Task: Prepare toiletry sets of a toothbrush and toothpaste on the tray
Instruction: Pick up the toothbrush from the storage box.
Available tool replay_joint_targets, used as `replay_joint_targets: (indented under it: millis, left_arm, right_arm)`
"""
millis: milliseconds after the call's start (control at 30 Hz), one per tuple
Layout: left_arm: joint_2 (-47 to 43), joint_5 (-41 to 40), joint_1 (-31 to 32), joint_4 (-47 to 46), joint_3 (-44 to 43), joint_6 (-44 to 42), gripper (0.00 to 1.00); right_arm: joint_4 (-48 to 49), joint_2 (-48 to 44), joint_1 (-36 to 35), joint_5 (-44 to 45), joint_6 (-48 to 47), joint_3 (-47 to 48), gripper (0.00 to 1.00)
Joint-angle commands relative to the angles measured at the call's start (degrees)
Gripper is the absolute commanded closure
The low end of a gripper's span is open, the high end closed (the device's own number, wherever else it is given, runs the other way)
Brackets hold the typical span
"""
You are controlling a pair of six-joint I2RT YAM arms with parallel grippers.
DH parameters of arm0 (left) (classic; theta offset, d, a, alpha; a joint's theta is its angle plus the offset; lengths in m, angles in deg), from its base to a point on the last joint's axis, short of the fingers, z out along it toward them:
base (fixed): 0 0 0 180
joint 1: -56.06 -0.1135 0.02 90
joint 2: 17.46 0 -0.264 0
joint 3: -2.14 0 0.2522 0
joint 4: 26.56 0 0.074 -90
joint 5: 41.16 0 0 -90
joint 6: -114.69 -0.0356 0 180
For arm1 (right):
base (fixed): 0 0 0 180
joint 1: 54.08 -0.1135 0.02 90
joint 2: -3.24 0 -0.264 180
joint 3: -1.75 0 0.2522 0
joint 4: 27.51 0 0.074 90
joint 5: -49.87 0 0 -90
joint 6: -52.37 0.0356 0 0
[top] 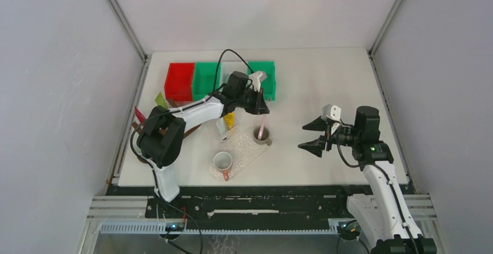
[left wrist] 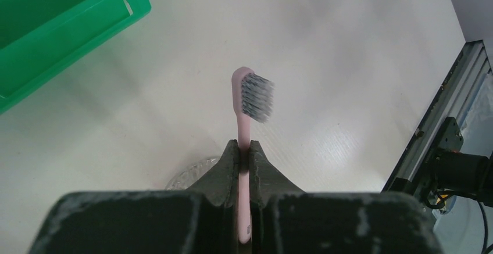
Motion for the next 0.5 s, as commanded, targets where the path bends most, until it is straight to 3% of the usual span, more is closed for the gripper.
replay_joint_targets:
  millis: [0, 467]
  left_arm:
    - [-5.51, 0.68, -0.37, -5.59, 2.22, -1.42, 0.97]
    - [-8.16, 3.00, -0.40, -14.87, 9.93, -1.92, 0.95]
  right_arm:
    - [0.14, -0.27, -0.37, -0.70, -1.20, 0.31, 0.23]
    - [-0.03, -0.31, -0.25, -0.72, -1.34, 0.31, 0.23]
